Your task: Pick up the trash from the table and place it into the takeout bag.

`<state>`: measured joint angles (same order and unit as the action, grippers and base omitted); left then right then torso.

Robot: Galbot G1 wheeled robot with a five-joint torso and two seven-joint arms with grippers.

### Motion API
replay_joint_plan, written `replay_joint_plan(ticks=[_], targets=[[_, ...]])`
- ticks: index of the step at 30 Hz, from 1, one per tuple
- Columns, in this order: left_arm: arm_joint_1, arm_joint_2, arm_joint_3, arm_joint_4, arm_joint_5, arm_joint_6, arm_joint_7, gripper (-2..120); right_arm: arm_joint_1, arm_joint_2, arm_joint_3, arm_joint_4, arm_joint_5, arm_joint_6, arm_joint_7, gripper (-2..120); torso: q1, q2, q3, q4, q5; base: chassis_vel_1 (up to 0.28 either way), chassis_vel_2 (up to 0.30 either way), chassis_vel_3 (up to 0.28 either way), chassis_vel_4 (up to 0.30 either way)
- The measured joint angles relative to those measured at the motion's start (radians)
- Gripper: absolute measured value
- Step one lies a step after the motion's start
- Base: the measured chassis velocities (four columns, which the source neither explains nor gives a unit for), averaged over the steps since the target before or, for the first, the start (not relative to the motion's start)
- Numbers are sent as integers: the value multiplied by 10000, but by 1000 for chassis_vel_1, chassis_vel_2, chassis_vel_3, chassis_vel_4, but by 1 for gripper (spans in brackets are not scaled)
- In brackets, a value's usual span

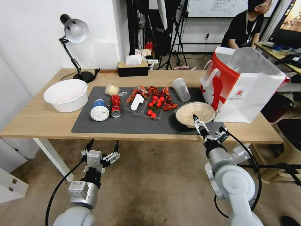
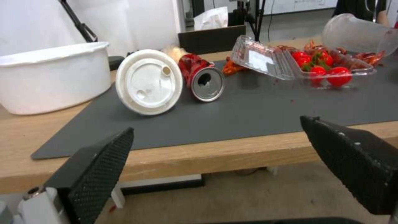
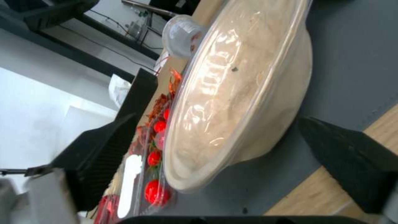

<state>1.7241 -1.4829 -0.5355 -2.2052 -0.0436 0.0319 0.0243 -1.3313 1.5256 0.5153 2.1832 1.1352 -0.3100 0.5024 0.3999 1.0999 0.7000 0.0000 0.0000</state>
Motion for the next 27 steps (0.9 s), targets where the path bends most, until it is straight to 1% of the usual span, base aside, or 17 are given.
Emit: replay_joint_plan(ticks=[3,4,7,8,9,10,11,12,14,15,16,19,20,22,23,24,27], targets=[[0,2,-2,46,-3,-23,-16,100,243,47,-79,-166,187,-30,307,84,0,0,0,1,0,0,0,0,0],[0,2,-2,46,-3,-23,-16,100,243,47,-79,-166,187,-30,307,84,0,0,0,1,0,0,0,0,0],[-2,0,-5,81,-12,-60,-34,100,378,67,-102,-269,259,-52,523,69,0,0,0,0,0,0,0,0,0],[-2,0,-5,81,-12,-60,-34,100,378,67,-102,-269,259,-52,523,69,0,0,0,0,0,0,0,0,0],[-1,-1,-5,89,-13,-75,-37,100,397,70,-104,-289,283,-59,575,66,1,0,0,0,-1,0,0,0,0],[0,-1,-5,97,-15,-95,-39,100,410,74,-104,-309,298,-64,618,59,0,0,0,0,0,0,0,0,0],[0,-1,-5,110,-23,-133,-39,100,416,78,-104,-322,304,-66,645,56,1,0,0,0,0,0,0,0,0],[0,-1,-5,110,-23,-133,-39,100,416,78,-104,-322,304,-66,645,56,1,0,0,0,0,0,0,0,0],[2,3,-8,135,-40,-204,-39,100,418,86,-101,-328,343,-68,699,45,0,0,0,0,0,0,0,0,0],[2,8,-9,140,-47,-220,-38,100,417,89,-97,-328,359,-69,719,43,0,0,0,0,0,0,0,0,0],[2,8,-9,140,-47,-220,-38,100,417,89,-97,-328,359,-69,719,43,0,0,0,0,0,0,0,0,0],[6,21,-12,149,-74,-270,-39,100,382,102,-68,-328,413,-69,778,26,0,0,0,0,0,0,0,0,0],[6,21,-12,149,-74,-270,-39,100,382,102,-68,-328,413,-69,778,26,0,0,0,0,0,0,0,0,0],[17,19,-5,150,-76,-287,-42,100,340,108,-48,-319,441,-69,827,17,1,0,0,0,0,0,0,0,0],[26,16,6,150,-76,-298,-44,100,322,109,-38,-310,443,-69,846,13,0,0,0,0,0,0,0,0,0],[26,16,6,150,-76,-298,-44,100,322,109,-38,-310,443,-69,846,13,0,0,0,0,0,0,0,0,0],[44,6,27,162,-73,-377,-50,100,248,109,3,-284,414,-62,824,0,0,0,0,1,1,0,0,0,0]])
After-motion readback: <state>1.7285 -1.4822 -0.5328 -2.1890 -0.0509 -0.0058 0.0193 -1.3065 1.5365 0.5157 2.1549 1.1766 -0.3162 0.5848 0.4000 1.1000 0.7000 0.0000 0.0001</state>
